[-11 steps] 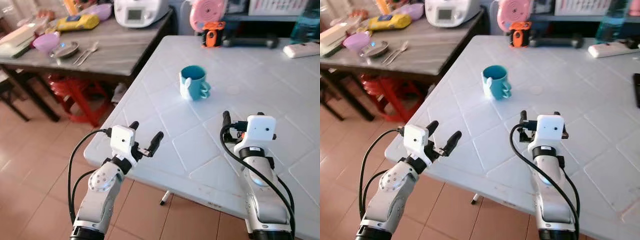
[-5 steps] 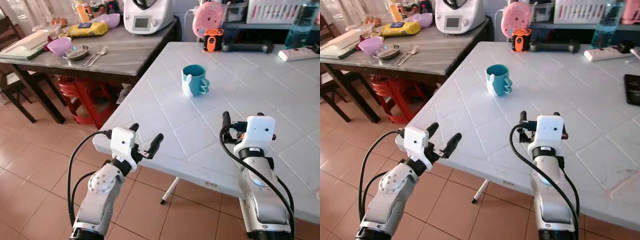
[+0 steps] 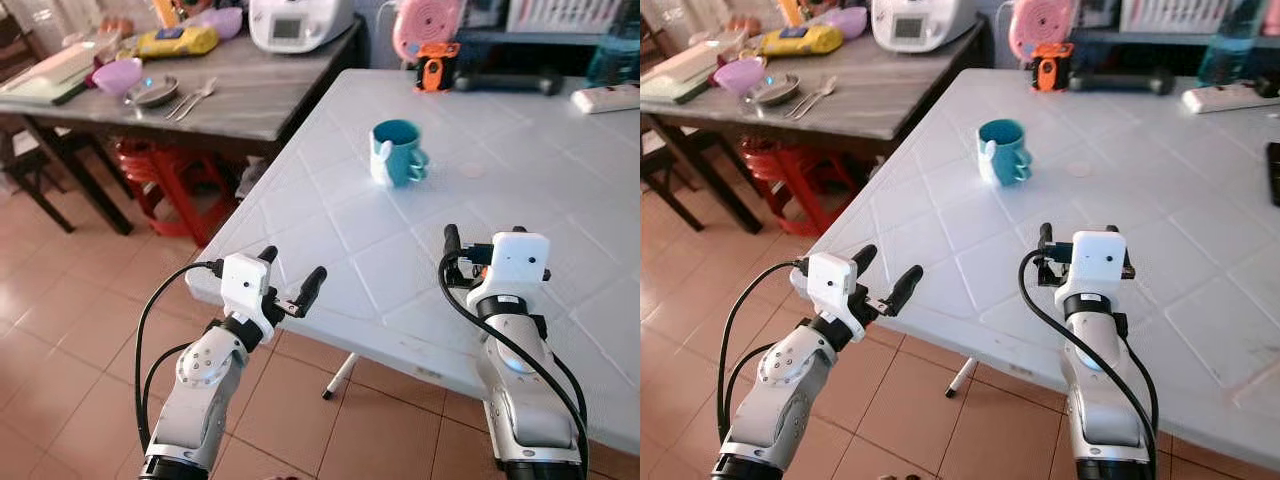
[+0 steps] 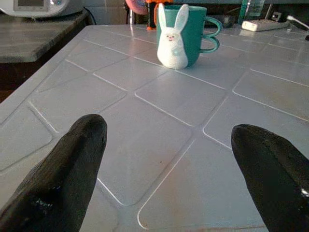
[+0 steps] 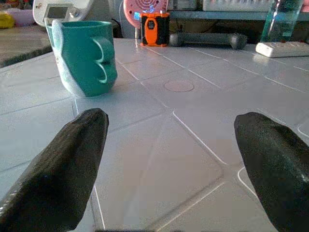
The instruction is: Setting the table
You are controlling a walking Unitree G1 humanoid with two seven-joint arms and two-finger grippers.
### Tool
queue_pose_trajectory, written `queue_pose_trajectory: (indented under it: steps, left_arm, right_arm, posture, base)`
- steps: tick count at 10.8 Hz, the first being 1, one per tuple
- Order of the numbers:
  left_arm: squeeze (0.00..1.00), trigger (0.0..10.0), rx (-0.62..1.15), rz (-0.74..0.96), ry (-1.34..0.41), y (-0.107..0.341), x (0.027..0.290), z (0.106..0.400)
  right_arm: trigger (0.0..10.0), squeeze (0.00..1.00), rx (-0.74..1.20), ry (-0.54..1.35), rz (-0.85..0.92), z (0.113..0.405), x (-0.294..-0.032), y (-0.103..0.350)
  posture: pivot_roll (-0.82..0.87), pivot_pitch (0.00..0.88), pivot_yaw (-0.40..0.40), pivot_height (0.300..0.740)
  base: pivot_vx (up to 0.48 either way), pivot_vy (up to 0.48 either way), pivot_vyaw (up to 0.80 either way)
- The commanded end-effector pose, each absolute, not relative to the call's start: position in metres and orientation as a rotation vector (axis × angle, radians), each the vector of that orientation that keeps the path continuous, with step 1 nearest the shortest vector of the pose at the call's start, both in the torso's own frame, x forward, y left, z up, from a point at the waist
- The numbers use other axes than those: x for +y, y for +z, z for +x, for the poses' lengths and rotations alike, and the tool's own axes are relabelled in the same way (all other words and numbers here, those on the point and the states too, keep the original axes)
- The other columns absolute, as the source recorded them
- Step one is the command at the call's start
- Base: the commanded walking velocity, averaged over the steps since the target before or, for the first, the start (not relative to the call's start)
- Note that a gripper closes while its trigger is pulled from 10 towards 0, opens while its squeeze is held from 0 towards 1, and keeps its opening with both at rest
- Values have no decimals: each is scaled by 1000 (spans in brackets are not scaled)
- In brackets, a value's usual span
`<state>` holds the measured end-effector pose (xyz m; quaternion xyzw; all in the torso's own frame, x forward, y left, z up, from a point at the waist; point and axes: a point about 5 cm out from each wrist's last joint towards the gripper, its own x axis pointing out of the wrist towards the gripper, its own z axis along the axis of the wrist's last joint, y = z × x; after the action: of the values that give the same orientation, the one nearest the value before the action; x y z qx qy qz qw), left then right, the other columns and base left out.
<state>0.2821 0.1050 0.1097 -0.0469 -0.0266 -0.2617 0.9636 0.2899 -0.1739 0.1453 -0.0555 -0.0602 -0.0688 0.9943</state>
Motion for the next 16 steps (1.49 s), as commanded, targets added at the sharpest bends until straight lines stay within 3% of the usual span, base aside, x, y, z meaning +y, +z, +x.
queue_pose_trajectory:
  steps: [1, 13, 16]
  left_arm:
    - [0, 10000, -73, -83, -531, 113, 109, 281]
    - [0, 10000, -68, -78, -544, 112, 108, 280]
    - [0, 10000, -63, -76, -552, 111, 108, 279]
  right_arm:
    - [10000, 0, -119, -125, -110, 290, -170, 144]
    - [10000, 0, -116, -130, -111, 289, -170, 143]
    - [10000, 0, -113, -137, -110, 288, -171, 142]
  posture:
    - [-108, 94, 151, 740]
    - [-112, 100, 154, 740]
    - [-114, 104, 159, 740]
  base:
    - [0, 0, 0]
    - [252, 0, 0]
    - [0, 0, 0]
